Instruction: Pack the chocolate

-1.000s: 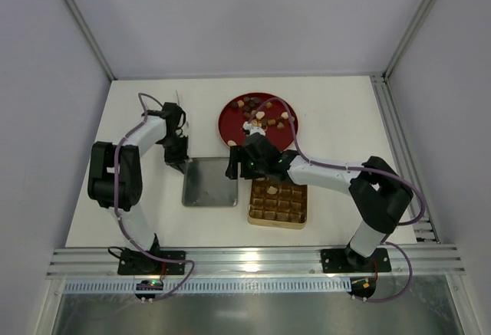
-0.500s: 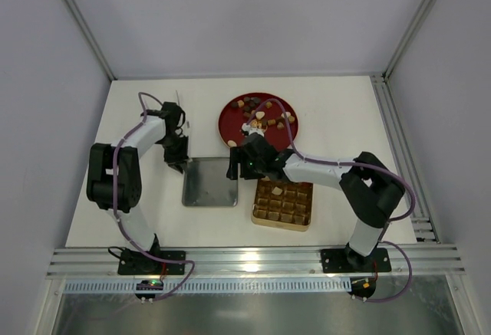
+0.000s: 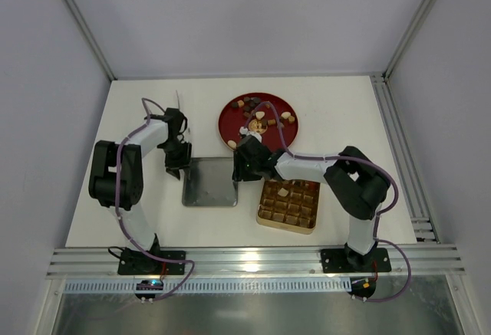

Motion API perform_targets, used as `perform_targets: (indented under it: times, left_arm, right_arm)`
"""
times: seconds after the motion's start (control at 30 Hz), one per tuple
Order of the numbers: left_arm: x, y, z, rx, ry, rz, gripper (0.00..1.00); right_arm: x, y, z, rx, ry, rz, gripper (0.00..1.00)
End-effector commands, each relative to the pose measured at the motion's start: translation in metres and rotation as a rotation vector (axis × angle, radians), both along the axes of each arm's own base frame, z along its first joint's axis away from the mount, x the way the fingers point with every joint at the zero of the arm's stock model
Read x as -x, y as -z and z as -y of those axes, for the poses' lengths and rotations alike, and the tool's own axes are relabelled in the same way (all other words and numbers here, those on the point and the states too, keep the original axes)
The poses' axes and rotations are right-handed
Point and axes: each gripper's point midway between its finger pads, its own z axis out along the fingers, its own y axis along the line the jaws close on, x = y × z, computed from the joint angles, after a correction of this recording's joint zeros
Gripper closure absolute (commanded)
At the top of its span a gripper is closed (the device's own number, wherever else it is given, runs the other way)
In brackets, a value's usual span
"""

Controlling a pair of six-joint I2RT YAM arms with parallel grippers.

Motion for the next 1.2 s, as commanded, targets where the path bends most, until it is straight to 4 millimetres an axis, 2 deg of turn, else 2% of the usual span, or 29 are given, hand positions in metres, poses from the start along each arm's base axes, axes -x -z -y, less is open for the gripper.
perform_targets:
  times: [0.0,0.13,0.27,0.4,0.53,0.63,0.67,0.93,1.03,1.17]
  left_arm:
    - [-0.003,0.005,0.006,0.003,0.004,0.014,0.61]
    - [-0.003,0.007,0.006,0.0,0.003,0.015,0.6]
    - [-0.007,0.0,0.009,0.021,0.0,0.04,0.54]
    - [-0.01,-0.008,0.012,0.036,0.0,0.07,0.48]
    - [-0.014,-0.019,0.015,0.053,-0.007,0.106,0.42]
    - [-0.015,-0.027,0.017,0.071,-0.012,0.129,0.4]
    - [-0.015,-0.033,0.021,0.092,-0.015,0.14,0.4]
    - [-0.008,-0.045,0.038,0.185,-0.024,0.17,0.39]
    - [-0.004,-0.041,0.038,0.183,-0.038,0.162,0.38]
    - [0.002,-0.03,0.04,0.185,-0.049,0.142,0.37]
  right_arm:
    - [-0.014,0.0,0.001,0.039,0.028,0.033,0.53]
    - [-0.017,0.004,0.003,0.064,0.036,0.036,0.6]
    - [-0.017,0.012,0.005,0.096,0.033,0.025,0.68]
    - [-0.019,0.019,0.005,0.114,0.033,0.018,0.79]
    - [-0.02,0.021,0.004,0.121,0.026,0.017,0.96]
    - [-0.021,0.014,0.003,0.113,0.016,0.025,0.96]
    - [-0.023,0.004,0.002,0.1,0.005,0.038,0.96]
    - [-0.027,-0.022,0.007,0.058,0.009,0.053,0.96]
    - [-0.028,-0.026,0.009,0.037,0.013,0.044,0.96]
    - [-0.031,-0.042,0.01,0.001,0.016,0.06,0.96]
